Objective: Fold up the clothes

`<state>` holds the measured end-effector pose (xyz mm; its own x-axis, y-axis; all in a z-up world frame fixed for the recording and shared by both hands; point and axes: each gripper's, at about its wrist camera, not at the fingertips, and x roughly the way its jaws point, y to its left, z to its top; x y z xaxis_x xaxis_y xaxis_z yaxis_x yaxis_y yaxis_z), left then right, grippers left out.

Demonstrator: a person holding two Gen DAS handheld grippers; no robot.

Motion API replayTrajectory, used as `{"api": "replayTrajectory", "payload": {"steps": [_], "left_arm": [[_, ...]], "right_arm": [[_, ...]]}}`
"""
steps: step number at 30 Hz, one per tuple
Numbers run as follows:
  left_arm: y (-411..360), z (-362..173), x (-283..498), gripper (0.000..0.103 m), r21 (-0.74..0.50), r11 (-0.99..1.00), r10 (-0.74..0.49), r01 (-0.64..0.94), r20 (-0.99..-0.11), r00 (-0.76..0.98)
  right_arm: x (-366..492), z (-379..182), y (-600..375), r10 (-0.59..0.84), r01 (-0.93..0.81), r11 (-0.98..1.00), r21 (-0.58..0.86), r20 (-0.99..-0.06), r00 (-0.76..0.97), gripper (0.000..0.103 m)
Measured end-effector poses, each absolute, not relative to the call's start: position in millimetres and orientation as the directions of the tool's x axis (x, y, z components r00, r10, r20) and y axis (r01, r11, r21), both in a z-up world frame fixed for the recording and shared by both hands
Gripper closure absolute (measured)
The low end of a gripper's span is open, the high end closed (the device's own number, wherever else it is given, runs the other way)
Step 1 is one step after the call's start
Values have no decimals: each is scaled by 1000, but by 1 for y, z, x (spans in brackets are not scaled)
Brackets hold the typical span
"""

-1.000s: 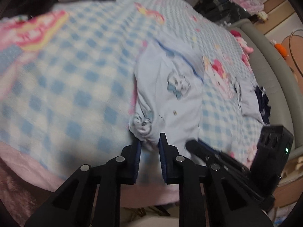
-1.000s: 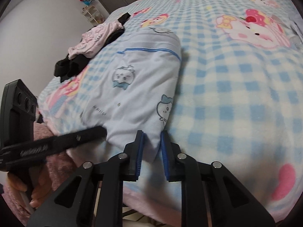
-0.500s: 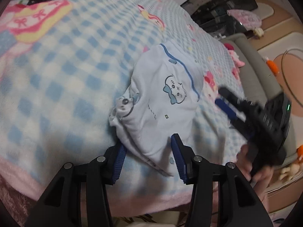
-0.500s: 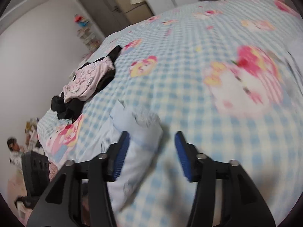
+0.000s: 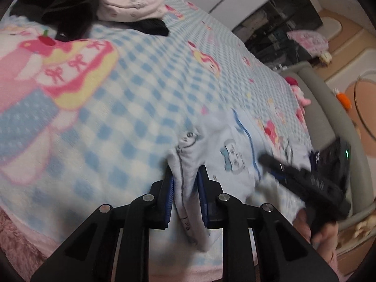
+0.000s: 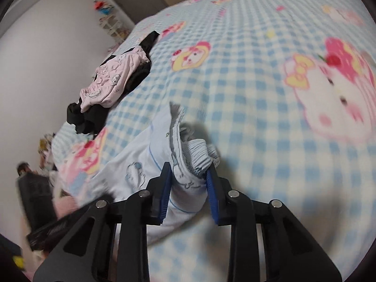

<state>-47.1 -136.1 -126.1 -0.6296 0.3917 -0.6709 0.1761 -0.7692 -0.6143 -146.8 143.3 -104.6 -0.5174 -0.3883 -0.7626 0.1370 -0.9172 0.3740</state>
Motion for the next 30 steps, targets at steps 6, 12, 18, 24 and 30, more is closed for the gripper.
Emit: {"api": "replayTrajectory", "payload": {"steps": [6, 12, 18, 24, 30], "left_arm": [[-142, -123, -50, 64, -624, -761, 390, 181, -662, -640], [-123, -136, -47, 53, -635, -761, 462, 134, -675, -576], [-117, -117, -42, 71, -558, -824, 378, 100, -671, -638], [-95, -102, -54, 75, -604, -796, 506, -41, -626, -593], [-50, -103, -91, 75, -631, -764, 612, -139, -638, -468]], "right_arm": [[-128, -92, 138, -329, 121, -942, 314, -784, -526, 68], [-143, -104, 132, -350, 166, -937, 308, -814, -464, 43], [-161, -132, 133, -420, 171, -907, 384, -824, -380, 41], [-102, -92, 153, -439, 123, -893, 433, -775, -455, 58], [-34, -64, 202, -325, -34, -914, 403, -782, -532, 53]]}}
